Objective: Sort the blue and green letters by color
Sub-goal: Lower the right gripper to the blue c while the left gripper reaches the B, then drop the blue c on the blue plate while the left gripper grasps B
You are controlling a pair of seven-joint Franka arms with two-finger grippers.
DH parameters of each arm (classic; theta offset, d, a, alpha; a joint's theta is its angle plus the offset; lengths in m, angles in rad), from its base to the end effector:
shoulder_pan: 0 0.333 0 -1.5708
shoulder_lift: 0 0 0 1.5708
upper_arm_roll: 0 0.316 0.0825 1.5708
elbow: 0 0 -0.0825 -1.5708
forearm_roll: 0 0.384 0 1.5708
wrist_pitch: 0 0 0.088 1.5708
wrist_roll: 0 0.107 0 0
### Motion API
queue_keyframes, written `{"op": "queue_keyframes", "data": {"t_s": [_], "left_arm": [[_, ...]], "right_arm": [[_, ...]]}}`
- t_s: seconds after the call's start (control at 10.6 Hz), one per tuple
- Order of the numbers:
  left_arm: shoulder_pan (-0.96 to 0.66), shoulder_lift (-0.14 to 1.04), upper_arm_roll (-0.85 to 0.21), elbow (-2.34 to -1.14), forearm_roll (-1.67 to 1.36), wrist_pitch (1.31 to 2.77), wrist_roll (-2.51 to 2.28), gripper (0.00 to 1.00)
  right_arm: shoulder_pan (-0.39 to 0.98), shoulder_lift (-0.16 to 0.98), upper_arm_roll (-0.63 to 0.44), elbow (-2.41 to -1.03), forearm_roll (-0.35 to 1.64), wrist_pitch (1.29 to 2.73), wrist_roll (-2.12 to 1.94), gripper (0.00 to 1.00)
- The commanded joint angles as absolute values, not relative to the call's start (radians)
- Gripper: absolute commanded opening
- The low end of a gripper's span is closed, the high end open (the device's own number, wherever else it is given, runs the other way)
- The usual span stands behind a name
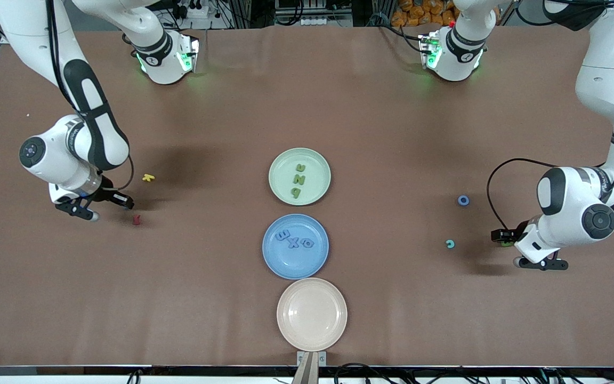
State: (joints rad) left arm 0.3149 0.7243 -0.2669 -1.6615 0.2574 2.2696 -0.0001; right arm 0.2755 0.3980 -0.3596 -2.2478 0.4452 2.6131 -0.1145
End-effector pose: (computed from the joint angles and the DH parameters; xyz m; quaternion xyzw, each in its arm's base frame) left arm 0.6707 0.0570 0.1893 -0.9985 0.0349 0.0412 0.0045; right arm 0.5371 -0.0595 0.1980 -0.9856 0.1633 -0.0121 0.0426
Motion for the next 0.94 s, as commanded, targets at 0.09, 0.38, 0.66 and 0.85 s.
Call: {"op": "queue_keyframes", "data": {"t_s": [0.09, 0.38, 0.66, 0.85], "left_arm": [[0.336, 0.707, -0.265, -1.689, 0.307, 2.312, -0.003, 0.76], [0.334, 0.709, -0.265, -1.692, 0.308, 2.318, -0.005, 0.73], [0.327, 0.715, -0.265, -1.693, 0.314, 2.345, -0.014, 0.72], [0.322, 0.716, -0.265, -1.694, 0.330, 2.349, -0.021, 0.71]], "right_arm": [[0.374, 0.385, -0.315, -2.087, 0.445, 2.496, 0.003, 0.24], [0.412, 0.422, -0.247, -1.979, 0.454, 2.497, 0.040, 0.23], [0.484, 0.549, -0.181, -1.786, 0.456, 2.500, 0.159, 0.23], [0.544, 0.621, -0.178, -1.683, 0.471, 2.506, 0.184, 0.27]]}}
